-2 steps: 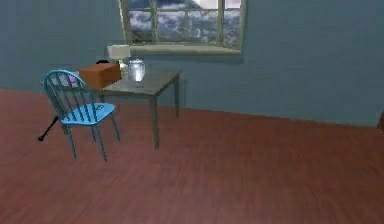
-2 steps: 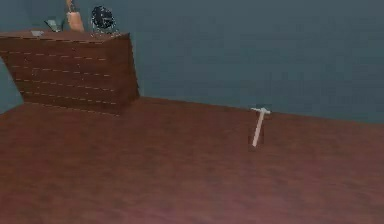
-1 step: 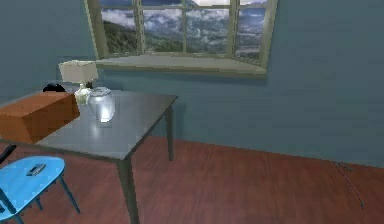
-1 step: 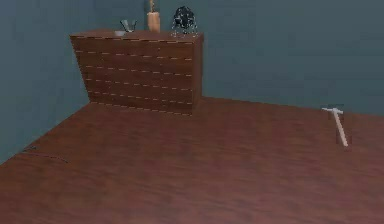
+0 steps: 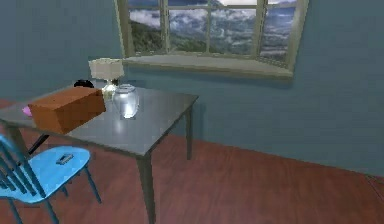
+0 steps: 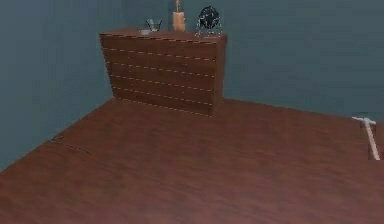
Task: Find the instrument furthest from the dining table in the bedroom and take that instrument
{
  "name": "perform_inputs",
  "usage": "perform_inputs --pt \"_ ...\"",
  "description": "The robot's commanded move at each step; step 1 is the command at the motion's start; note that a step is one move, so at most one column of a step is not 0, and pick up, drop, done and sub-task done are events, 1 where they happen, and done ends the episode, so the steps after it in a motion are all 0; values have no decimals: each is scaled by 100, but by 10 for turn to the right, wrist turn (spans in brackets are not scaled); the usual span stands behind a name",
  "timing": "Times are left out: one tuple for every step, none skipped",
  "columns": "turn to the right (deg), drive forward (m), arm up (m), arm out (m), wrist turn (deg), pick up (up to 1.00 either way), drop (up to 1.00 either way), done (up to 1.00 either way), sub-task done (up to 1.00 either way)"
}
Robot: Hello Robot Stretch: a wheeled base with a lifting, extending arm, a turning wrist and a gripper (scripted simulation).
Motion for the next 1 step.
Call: perform_inputs --pt "0 20 0 0 0 0 0 0 0"
